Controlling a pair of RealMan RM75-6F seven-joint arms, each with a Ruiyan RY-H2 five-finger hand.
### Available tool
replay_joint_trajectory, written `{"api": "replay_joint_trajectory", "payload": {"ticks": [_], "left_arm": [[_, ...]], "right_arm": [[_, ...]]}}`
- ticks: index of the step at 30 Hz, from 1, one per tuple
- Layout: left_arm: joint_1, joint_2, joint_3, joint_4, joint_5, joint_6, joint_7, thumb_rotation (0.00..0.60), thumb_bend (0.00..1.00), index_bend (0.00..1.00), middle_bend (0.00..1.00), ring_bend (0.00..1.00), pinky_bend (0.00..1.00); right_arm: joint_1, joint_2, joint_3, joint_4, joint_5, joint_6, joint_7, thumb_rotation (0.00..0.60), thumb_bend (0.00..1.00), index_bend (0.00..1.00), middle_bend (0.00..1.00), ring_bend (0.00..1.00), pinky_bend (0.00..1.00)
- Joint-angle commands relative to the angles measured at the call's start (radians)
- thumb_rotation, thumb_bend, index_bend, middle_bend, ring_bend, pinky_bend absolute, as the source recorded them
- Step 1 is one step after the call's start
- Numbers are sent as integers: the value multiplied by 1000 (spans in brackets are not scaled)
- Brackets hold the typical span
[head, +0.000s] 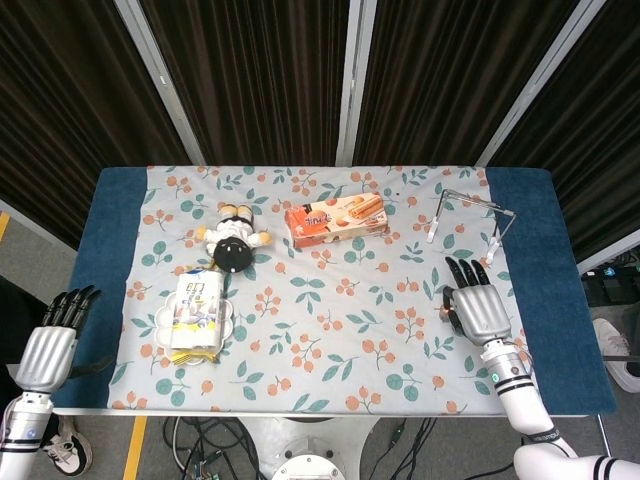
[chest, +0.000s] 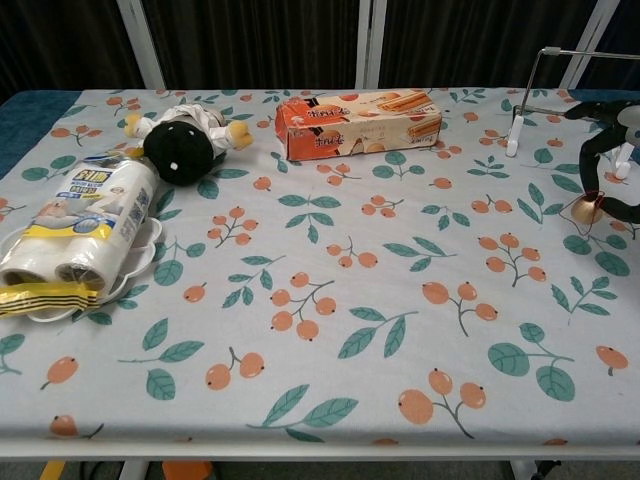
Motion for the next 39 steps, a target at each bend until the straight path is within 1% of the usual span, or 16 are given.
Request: {"api": "replay_joint_trajectory", "payload": {"ticks": [1, 10, 17, 21, 25, 29, 31, 32, 33, 34, 37, 39], "left_arm": [[1, -2, 1, 3, -2, -2, -1, 600, 35, 41, 31, 0, 16], [1, -6, -3, 12, -6, -1, -6, 600, 35, 41, 31, 0, 16], [1, -8, -3, 16, -7, -3, -8, 600, 35, 41, 30, 0, 16], [1, -9, -4, 18, -7, -2, -9, 600, 35, 41, 31, 0, 16], [1, -9, -5, 18, -8, -1, -8, 600, 35, 41, 31, 0, 16], [0, -9, -5, 18, -7, -2, -8, 600, 35, 41, 30, 0, 16], [0, -8, -5, 17, -7, -1, -7, 600, 35, 41, 30, 0, 16], [1, -8, -6, 17, -7, -1, -7, 600, 35, 41, 30, 0, 16], [1, -7, -6, 16, -8, 0, -7, 600, 35, 41, 30, 0, 16], [1, -7, -6, 16, -8, 1, -6, 600, 35, 41, 30, 0, 16], [3, -4, -8, 12, -9, 4, -2, 600, 36, 41, 30, 0, 16], [4, -3, -9, 9, -9, 8, 2, 600, 35, 41, 30, 0, 16]], "right_arm": [[3, -5, -4, 13, 28, -19, -12, 600, 346, 671, 57, 0, 0], [17, -29, -12, 61, 92, -72, -22, 600, 345, 671, 59, 0, 0], [18, -34, -16, 77, 101, -79, -11, 600, 345, 659, 59, 0, 0], [19, -30, -19, 76, 107, -82, -13, 600, 303, 626, 59, 0, 0], [19, -25, -22, 74, 111, -84, -11, 600, 260, 545, 57, 0, 0], [17, -18, -24, 67, 115, -83, -9, 600, 231, 404, 35, 0, 0], [14, -10, -23, 61, 112, -77, -3, 600, 228, 362, 26, 0, 0], [11, -5, -23, 55, 108, -71, 1, 600, 226, 319, 20, 0, 0], [5, 6, -23, 42, 100, -58, 8, 600, 224, 284, 15, 0, 0], [-3, 18, -23, 28, 89, -43, 16, 600, 220, 228, 8, 0, 0], [-50, 71, -37, -28, 28, 37, 50, 600, 208, 169, 2, 0, 0], [-94, 105, -54, -53, -20, 103, 86, 600, 183, 95, 0, 0, 0]]}}
